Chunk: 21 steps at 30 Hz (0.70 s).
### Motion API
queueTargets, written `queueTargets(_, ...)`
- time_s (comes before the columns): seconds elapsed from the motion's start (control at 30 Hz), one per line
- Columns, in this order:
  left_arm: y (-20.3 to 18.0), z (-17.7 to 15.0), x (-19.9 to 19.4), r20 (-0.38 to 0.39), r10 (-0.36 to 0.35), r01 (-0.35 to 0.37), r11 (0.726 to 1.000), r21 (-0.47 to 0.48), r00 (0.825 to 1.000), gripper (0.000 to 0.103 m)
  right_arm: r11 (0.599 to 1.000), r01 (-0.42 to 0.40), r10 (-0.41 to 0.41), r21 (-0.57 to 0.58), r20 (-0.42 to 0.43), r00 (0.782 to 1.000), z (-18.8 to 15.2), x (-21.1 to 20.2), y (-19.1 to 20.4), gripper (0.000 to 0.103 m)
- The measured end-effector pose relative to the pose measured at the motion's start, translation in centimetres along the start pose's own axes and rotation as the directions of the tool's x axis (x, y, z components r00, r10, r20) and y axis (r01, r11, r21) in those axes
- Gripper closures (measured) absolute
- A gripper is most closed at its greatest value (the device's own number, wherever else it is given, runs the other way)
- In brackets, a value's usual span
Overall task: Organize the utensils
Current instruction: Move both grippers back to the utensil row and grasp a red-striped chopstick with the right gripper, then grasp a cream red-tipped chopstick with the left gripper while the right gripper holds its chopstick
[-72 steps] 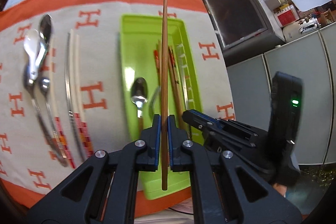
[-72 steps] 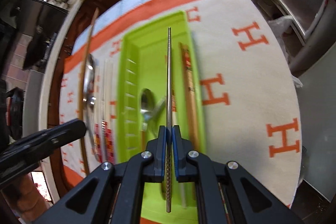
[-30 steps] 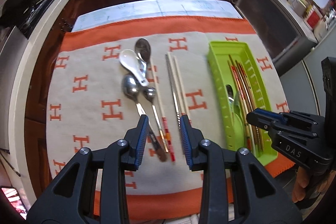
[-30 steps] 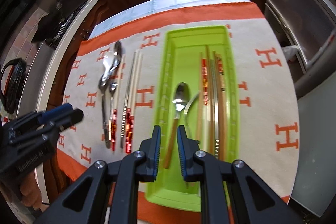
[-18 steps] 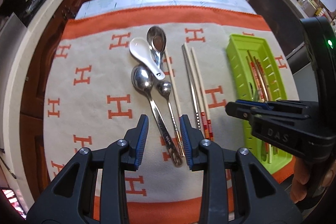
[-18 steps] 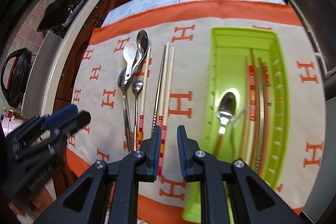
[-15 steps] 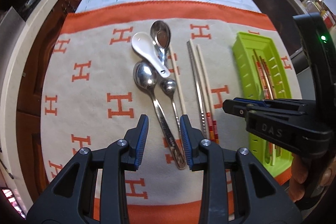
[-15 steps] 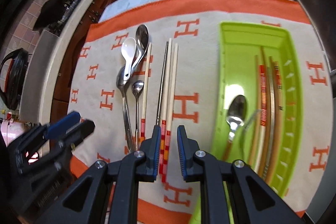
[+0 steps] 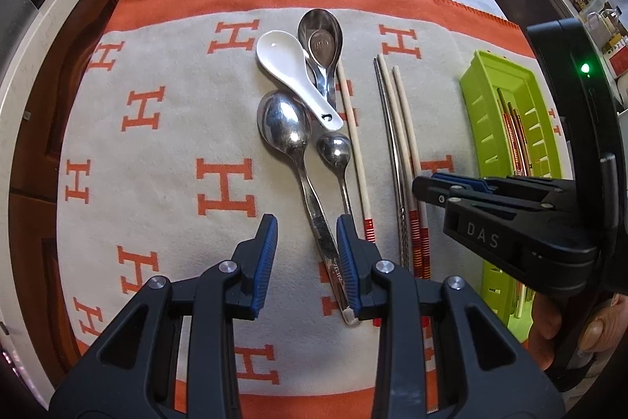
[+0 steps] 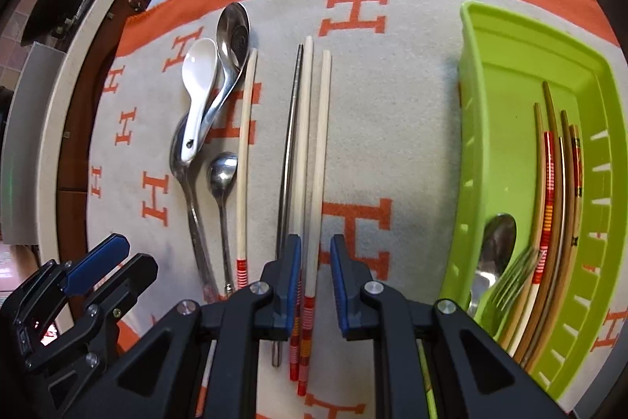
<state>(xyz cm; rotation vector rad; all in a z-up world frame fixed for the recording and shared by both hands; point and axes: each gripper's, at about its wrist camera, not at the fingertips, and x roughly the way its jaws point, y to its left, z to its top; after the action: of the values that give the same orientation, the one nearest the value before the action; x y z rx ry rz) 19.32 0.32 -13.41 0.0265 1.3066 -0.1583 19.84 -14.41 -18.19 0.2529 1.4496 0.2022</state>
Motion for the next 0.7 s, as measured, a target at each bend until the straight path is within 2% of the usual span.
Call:
queueTargets(0.23, 0.1, 0.1, 0.1, -0.002, -0.007, 0.007, 1.000, -0.010, 1.000, 0.075, 0.996, 0.073, -0.072, -0.055, 0.025, 0.997, 0.4, 0.5, 1.3, 0.092)
queueTargets(0.37, 0.2, 0.1, 0.3, -0.009, -0.009, 0.009, 1.000, -0.019, 1.000, 0.075, 0.970, 0.187, -0.178, -0.153, 0.070, 0.982, -0.2, 0.9, 3.5, 0.091)
queueTargets(0.43, 0.2, 0.1, 0.2, -0.011, -0.009, 0.008, 1.000, -0.019, 1.000, 0.075, 0.960, 0.217, -0.203, -0.176, 0.093, 0.975, -0.5, 1.0, 4.0, 0.091)
queueTargets(0.6, -0.5, 0.4, -0.1, -0.006, -0.011, 0.011, 1.000, -0.001, 1.000, 0.075, 0.984, 0.149, -0.140, -0.094, 0.094, 0.986, -0.5, 0.4, 2.1, 0.098)
queueTargets(0.7, -1.4, 0.9, -0.1, -0.010, -0.045, 0.045, 0.999, 0.008, 0.999, 0.075, 0.997, 0.066, -0.063, -0.037, 0.088, 0.994, -0.7, -0.4, 0.6, 0.098)
